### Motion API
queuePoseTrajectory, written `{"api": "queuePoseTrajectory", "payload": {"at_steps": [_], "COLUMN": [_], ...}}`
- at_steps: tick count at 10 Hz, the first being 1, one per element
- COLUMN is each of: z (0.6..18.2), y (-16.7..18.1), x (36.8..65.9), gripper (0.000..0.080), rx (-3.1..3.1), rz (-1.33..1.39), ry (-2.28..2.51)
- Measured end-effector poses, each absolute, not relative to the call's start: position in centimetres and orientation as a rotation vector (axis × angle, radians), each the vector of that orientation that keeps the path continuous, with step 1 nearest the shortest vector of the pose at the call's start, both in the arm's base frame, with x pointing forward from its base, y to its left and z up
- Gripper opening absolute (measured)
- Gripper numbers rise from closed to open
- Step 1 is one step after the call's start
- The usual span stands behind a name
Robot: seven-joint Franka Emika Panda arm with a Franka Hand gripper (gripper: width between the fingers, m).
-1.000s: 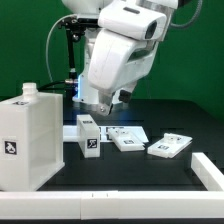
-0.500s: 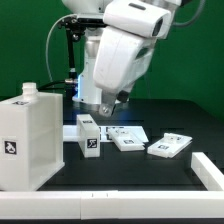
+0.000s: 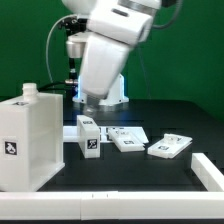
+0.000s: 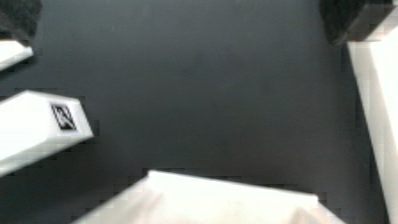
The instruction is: Assemble cabinet
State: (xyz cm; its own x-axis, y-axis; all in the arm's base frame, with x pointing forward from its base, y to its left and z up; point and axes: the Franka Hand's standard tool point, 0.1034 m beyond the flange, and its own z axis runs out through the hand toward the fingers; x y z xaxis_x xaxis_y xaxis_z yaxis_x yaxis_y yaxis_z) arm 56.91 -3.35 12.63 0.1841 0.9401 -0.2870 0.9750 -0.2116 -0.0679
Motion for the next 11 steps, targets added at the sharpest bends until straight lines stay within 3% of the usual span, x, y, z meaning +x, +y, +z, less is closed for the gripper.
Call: {"api": "queuePoseTrajectory", "payload": {"at_steps": [4, 10, 11], "z": [11.5, 9.8, 9.0], "y": [-4.4, -2.2, -3.3], "x": [56.0, 54.2, 53.0], "gripper": [0.0797, 0.0797, 0.0797], "rx": [2.369, 2.287, 2.290], "rz": [-0.447, -0.782, -0.818], "ry": [1.794, 1.676, 1.604]}}
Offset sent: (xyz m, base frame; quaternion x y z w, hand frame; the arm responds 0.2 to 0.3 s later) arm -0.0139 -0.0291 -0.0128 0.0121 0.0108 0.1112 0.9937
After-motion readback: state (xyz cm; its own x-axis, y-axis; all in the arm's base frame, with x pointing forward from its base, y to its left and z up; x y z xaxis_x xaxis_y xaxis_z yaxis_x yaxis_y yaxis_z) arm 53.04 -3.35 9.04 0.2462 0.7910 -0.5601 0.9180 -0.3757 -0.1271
